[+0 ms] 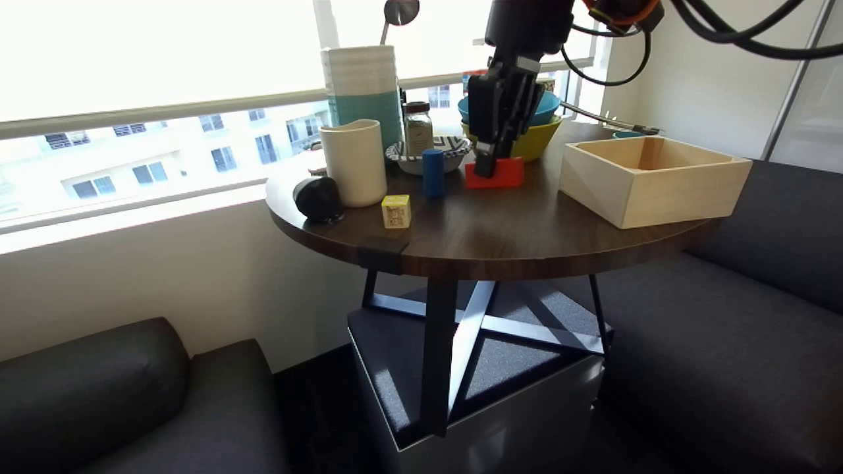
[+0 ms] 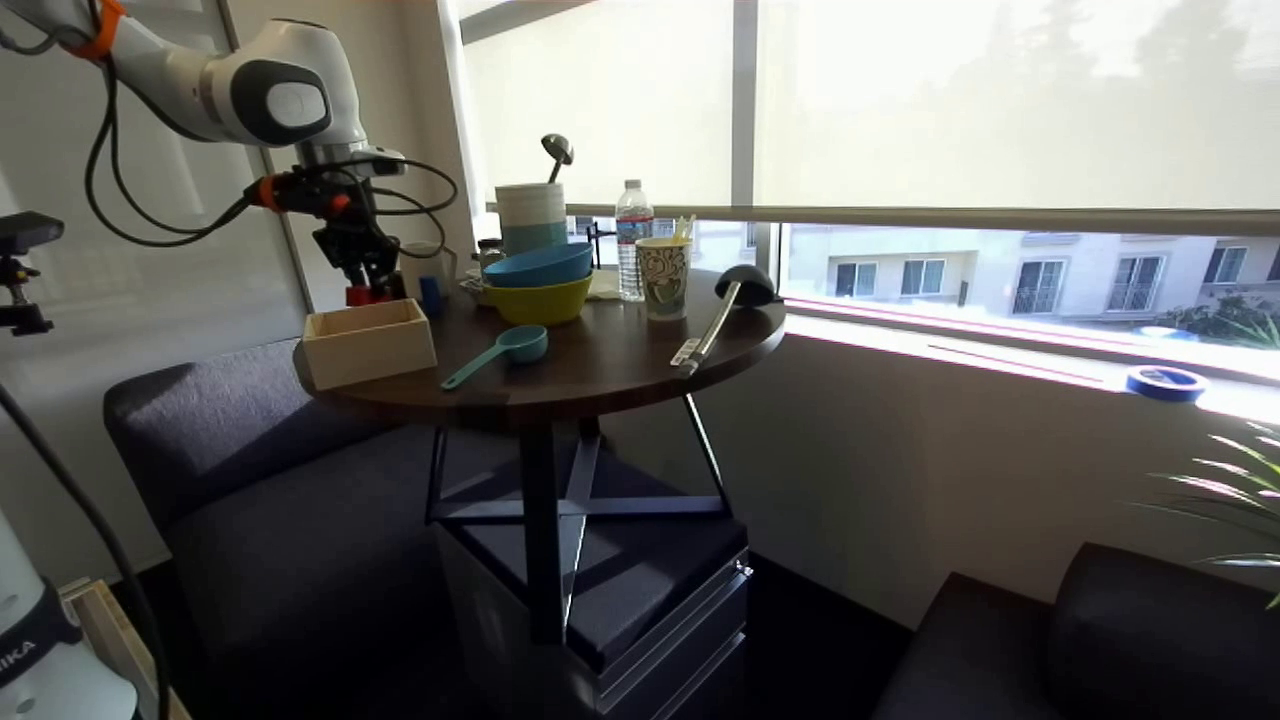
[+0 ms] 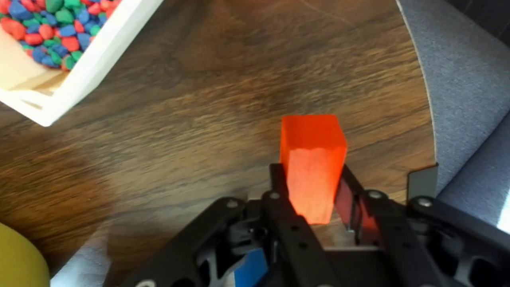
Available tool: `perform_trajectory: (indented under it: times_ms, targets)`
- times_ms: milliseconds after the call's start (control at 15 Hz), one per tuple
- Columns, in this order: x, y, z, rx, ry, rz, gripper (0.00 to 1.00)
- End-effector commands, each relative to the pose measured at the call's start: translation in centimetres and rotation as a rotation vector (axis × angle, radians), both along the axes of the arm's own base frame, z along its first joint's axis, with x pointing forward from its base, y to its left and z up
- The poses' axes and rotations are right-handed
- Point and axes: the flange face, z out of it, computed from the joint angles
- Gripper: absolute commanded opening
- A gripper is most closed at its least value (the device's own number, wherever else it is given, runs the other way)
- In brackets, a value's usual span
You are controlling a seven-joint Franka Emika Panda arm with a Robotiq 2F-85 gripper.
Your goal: Rearrange the blocks
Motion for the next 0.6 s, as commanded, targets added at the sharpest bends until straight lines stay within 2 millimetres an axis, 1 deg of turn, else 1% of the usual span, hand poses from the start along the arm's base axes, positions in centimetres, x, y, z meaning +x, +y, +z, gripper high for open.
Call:
perform_trajectory:
  times_ms: [0,400,467,533]
  targets:
    - [0.4,0.8,-1.5,0.022,0.004,0.018,0.08]
    - [1.0,1.0,-3.2,0.014,0.001,0.025,0.08]
    - [1.1,0.9,-3.3,0.011,-0.001,0.029,0.24]
    - [1.1,0.9,-3.3,0.011,-0.005,0.026,0.41]
